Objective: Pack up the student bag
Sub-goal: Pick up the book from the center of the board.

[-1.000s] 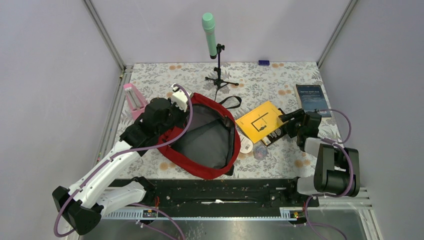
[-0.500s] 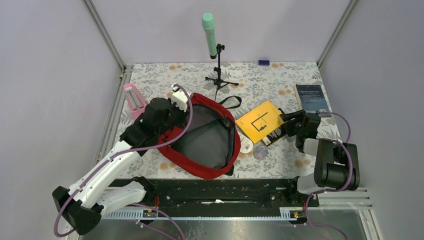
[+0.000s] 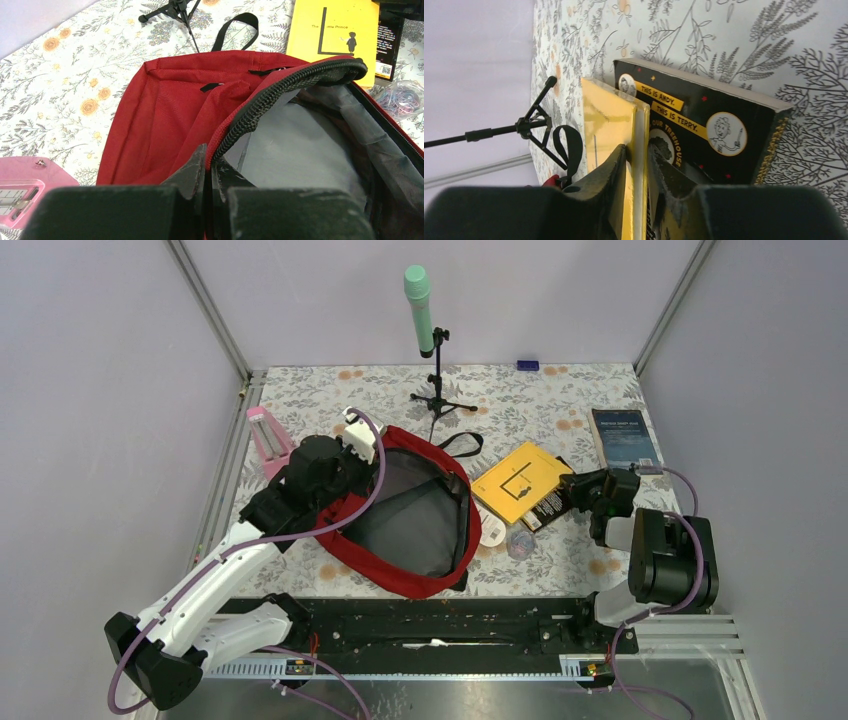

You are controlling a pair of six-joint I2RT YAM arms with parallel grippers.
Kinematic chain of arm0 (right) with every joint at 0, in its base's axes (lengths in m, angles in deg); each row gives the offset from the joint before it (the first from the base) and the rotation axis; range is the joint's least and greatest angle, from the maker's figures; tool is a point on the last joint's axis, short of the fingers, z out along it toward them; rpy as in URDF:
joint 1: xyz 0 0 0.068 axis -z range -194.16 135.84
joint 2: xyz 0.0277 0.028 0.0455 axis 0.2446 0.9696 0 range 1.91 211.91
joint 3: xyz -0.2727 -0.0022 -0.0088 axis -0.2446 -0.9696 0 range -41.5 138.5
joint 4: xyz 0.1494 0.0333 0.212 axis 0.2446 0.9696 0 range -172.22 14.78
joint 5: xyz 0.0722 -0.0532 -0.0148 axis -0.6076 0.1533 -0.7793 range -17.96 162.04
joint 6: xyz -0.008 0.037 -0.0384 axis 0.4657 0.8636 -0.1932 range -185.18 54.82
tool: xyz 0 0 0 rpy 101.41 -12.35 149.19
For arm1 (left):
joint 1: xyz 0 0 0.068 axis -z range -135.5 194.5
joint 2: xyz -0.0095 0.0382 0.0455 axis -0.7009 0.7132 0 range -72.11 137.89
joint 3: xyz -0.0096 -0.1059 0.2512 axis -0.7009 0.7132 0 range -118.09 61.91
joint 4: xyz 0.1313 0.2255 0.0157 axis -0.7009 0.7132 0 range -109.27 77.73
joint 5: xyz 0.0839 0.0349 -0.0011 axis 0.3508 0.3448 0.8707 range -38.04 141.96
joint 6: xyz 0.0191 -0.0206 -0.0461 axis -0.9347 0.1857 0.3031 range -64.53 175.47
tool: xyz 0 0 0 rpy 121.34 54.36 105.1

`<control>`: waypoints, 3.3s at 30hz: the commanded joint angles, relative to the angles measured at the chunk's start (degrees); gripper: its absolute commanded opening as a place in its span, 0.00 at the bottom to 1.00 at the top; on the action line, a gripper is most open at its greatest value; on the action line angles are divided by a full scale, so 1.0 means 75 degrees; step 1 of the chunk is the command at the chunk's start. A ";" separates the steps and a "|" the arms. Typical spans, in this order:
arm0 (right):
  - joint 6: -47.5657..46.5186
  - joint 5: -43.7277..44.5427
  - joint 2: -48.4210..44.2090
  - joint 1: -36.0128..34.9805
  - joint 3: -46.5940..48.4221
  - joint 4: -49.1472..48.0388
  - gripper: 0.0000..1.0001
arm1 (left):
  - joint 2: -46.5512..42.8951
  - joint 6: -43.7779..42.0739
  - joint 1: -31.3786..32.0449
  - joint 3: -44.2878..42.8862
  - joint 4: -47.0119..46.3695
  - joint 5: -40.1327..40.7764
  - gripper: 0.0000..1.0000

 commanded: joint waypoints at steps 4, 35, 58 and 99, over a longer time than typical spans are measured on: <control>-0.0655 -0.0327 -0.0551 0.0007 -0.0105 -0.0608 0.08 | -0.0121 0.0016 -0.0030 -0.0084 -0.0460 -0.0065 0.00; -0.3930 0.0630 -0.5765 -0.0005 0.1520 0.4651 0.00 | -0.0129 0.0101 -0.0035 -0.0061 -0.0519 -0.0301 0.00; -0.6183 0.0763 -0.3385 -0.0495 0.5573 0.8803 0.00 | -0.0077 0.0169 -0.0029 -0.0038 -0.0530 -0.0533 0.00; -0.6994 -0.0548 -0.0458 -0.2323 0.5675 0.8654 0.26 | -0.0172 0.0180 -0.0029 -0.0003 -0.0542 -0.0489 0.00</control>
